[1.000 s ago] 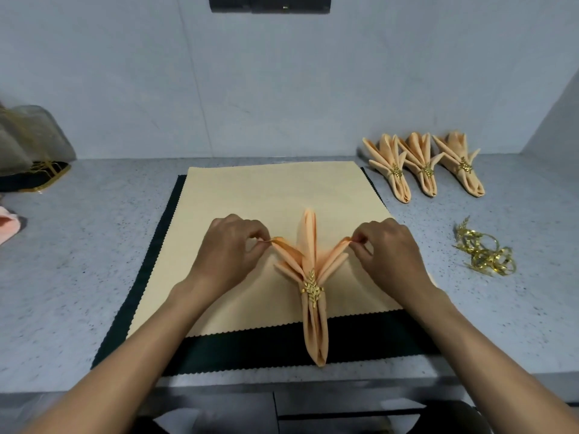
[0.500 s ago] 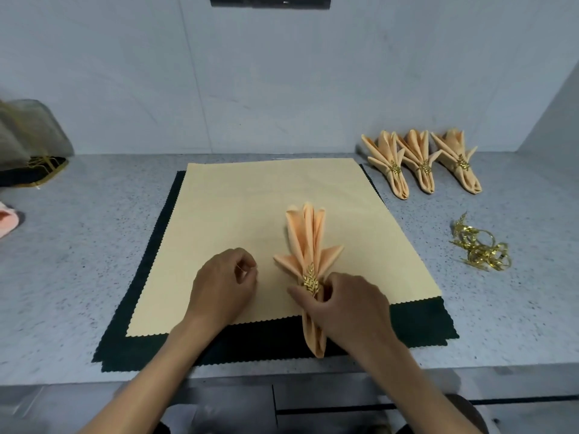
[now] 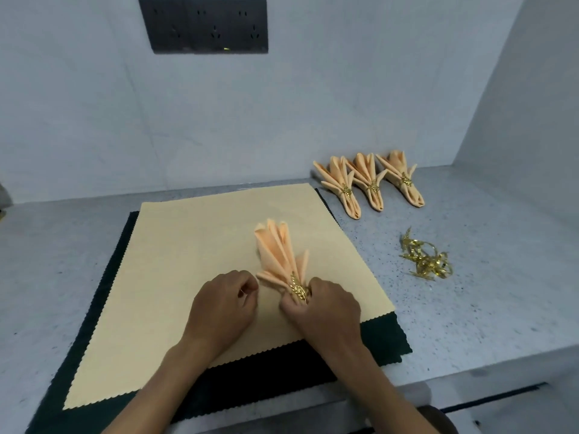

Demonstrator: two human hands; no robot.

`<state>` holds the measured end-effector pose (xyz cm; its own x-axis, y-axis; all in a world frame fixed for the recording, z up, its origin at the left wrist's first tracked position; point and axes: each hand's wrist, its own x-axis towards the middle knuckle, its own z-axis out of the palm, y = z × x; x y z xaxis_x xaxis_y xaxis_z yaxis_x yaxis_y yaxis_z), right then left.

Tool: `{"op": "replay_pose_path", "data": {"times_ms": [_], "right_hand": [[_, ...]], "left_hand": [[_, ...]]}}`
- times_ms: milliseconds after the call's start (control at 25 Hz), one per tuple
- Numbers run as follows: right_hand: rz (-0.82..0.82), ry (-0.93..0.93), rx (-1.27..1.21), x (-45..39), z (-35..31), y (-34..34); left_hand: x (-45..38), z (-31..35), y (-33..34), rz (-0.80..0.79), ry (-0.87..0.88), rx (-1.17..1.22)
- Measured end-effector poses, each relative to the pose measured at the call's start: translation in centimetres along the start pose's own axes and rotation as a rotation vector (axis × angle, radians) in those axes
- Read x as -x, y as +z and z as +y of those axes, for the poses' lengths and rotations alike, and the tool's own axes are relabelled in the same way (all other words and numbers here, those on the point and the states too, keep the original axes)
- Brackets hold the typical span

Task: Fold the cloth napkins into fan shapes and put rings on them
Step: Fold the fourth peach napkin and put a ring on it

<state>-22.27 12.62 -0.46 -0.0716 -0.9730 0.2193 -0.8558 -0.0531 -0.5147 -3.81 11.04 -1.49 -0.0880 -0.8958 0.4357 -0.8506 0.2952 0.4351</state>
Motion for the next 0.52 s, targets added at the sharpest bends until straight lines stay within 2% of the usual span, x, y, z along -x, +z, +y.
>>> {"op": "replay_pose_path", "data": {"times_ms": [320,520], "right_hand": [[0.343,-0.023,0.073,-6.9,8.4,-5.6],[0.434,0.075,0.231,-17.1,16.3,-13.2]], "left_hand": [[-8.4,7.0,8.2,-0.162,0.120,-0.004],[-15.3,9.7,14.8,-0.216,0.122,-0.012]]}}
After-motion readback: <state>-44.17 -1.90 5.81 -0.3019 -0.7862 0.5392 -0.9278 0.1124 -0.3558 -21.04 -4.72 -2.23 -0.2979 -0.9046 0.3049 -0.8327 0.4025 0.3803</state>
